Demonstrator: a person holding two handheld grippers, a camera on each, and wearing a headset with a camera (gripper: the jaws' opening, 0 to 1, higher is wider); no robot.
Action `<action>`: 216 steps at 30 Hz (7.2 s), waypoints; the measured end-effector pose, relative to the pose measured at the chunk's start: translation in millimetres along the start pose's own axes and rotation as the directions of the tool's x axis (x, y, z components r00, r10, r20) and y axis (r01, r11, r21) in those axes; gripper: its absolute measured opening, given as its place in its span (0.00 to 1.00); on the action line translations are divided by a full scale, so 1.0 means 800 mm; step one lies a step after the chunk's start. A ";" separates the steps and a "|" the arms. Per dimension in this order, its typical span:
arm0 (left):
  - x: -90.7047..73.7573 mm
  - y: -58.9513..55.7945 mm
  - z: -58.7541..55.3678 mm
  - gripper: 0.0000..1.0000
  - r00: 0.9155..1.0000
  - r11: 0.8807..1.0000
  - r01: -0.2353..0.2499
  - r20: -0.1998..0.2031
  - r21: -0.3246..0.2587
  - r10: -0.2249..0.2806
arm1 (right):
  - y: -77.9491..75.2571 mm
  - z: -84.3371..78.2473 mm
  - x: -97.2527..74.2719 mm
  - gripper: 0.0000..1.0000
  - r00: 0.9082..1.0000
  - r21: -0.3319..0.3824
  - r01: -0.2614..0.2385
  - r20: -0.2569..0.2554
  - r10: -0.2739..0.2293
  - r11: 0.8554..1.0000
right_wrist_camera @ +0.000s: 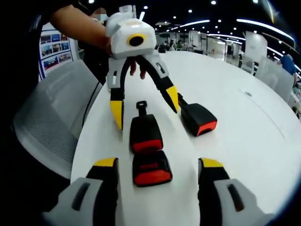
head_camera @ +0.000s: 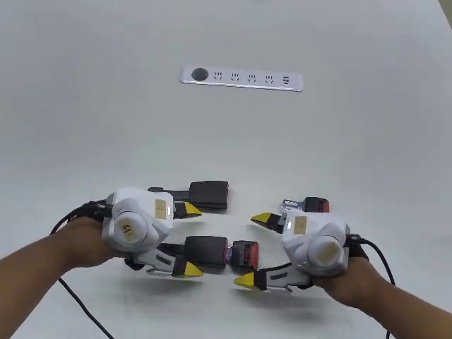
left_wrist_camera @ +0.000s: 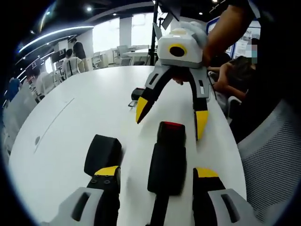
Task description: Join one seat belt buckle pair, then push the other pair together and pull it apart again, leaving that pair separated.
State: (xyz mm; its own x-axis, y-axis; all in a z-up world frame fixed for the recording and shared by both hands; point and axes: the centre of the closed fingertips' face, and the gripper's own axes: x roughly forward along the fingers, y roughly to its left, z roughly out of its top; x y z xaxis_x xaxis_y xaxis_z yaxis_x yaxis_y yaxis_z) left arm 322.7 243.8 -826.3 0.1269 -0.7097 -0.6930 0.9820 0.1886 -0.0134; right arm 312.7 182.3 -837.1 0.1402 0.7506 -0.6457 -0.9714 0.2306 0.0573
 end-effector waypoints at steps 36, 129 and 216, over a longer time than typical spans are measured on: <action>0.018 0.095 -0.009 0.63 0.999 0.999 0.002 -0.048 -0.039 -0.004 | -0.138 -0.105 -0.105 0.64 0.986 0.131 0.087 -0.153 -0.066 0.988; 0.037 0.106 -0.016 0.33 0.988 0.991 0.097 -0.127 0.096 -0.085 | -0.125 -0.012 0.019 0.32 0.974 -0.101 -0.117 -0.204 0.094 0.988; 0.039 0.105 -0.017 0.33 0.977 0.984 0.128 -0.187 0.127 -0.103 | -0.118 -0.016 0.024 0.33 0.957 -0.067 -0.050 -0.289 0.029 0.996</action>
State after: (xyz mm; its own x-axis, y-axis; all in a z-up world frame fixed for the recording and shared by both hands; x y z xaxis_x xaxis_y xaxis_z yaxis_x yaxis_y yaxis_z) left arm 407.4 246.9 -858.9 -0.0034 -0.5861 -0.8102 0.9999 0.0085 -0.0104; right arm 404.7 166.5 -864.7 0.0507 0.5455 -0.8365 -0.9879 0.1504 0.0382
